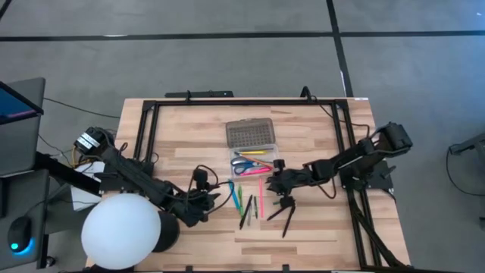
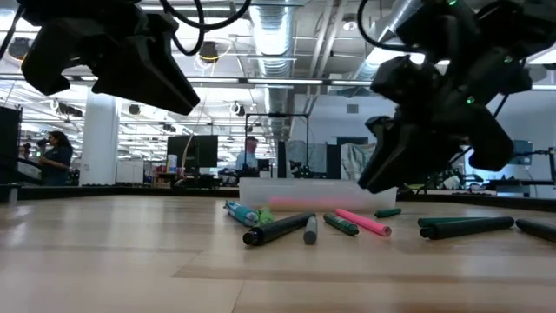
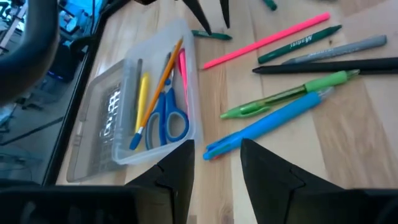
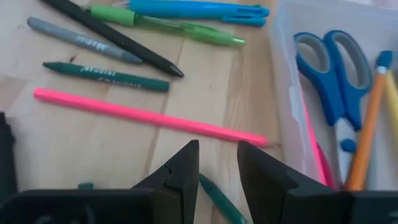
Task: Pick & place school supplies into a supply box
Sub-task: Put the green crayon into the supply box
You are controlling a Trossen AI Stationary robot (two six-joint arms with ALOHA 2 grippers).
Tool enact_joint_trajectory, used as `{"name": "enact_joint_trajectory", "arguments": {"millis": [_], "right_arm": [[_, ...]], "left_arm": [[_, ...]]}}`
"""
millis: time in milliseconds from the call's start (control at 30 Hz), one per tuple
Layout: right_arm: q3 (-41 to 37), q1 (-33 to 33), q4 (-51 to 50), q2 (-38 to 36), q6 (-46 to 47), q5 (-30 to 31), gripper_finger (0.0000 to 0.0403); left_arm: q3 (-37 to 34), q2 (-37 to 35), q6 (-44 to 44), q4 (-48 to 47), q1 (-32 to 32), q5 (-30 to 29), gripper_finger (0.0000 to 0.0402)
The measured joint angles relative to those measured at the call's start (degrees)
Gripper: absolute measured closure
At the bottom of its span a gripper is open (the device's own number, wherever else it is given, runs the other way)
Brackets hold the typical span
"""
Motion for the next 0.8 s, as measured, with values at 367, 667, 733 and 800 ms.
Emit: {"name": "enact_joint_trajectory", "arguments": {"millis": [367, 667, 733, 800], "right_arm": [[1.48, -0.21, -4.58, 0.88, 0.48, -0.85, 0.0301], [1.46, -0.22, -6.42, 0.86, 1.16, -0.54, 0.0301], [1.46, -0.49, -7.1, 0.86, 1.59, -0.08, 0.0301], [1.46, -0.7, -8.2, 0.84, 2.22, 1.39, 0.0301]], "left_arm": [[0.0, 0.0, -1.32, -1.25, -0.26, -0.28, 0.0276], [0.0, 0.0, -1.57, -1.24, -0.26, -0.28, 0.0276], [0.0, 0.0, -1.57, -1.24, -0.26, -0.28, 0.0276], [0.0, 0.0, -1.62, -1.24, -0.26, -0.27, 0.0276]]}}
